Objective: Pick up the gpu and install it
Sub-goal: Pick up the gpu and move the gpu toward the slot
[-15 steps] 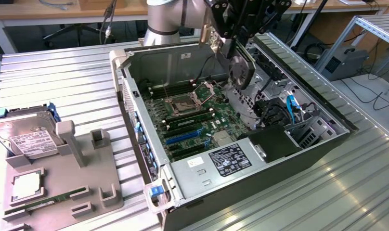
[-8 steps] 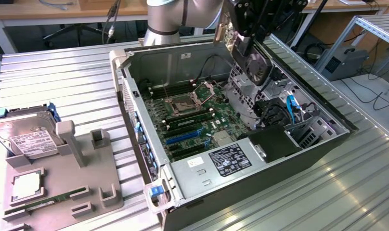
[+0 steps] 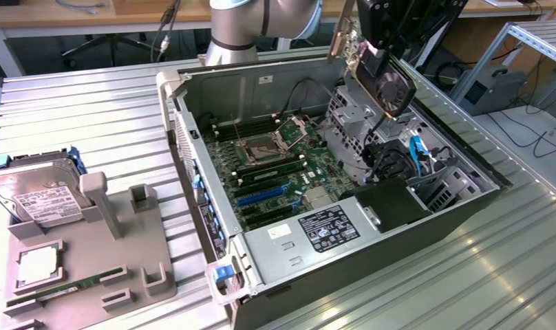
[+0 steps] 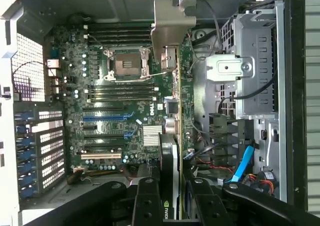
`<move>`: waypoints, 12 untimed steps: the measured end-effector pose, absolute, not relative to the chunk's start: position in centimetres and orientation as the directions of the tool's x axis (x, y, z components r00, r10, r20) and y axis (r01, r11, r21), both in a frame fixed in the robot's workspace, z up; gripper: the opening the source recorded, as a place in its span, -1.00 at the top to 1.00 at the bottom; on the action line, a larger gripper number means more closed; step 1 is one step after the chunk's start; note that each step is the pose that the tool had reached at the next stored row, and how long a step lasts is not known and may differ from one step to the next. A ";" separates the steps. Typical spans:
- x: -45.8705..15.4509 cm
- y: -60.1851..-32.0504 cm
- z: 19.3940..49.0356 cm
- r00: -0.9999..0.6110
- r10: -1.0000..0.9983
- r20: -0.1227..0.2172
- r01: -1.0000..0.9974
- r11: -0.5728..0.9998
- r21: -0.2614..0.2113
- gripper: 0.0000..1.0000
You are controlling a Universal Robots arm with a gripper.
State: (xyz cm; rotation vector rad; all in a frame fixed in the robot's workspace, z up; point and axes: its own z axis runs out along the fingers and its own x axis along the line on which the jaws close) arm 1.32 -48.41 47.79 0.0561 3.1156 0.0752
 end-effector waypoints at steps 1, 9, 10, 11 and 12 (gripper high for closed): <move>1.3 -48.4 47.8 -0.999 0.037 -0.024 0.035 0.998 0.049 0.47; 5.0 -48.4 47.8 -0.999 0.037 -0.024 0.035 0.998 0.049 0.47; 5.3 -48.4 47.7 -0.999 0.037 -0.024 0.035 0.998 0.049 0.47; 5.5 -48.4 47.7 -0.999 0.037 -0.024 0.035 0.998 0.049 0.47; 5.5 -48.4 47.7 -0.999 0.037 -0.024 0.035 0.998 0.049 0.47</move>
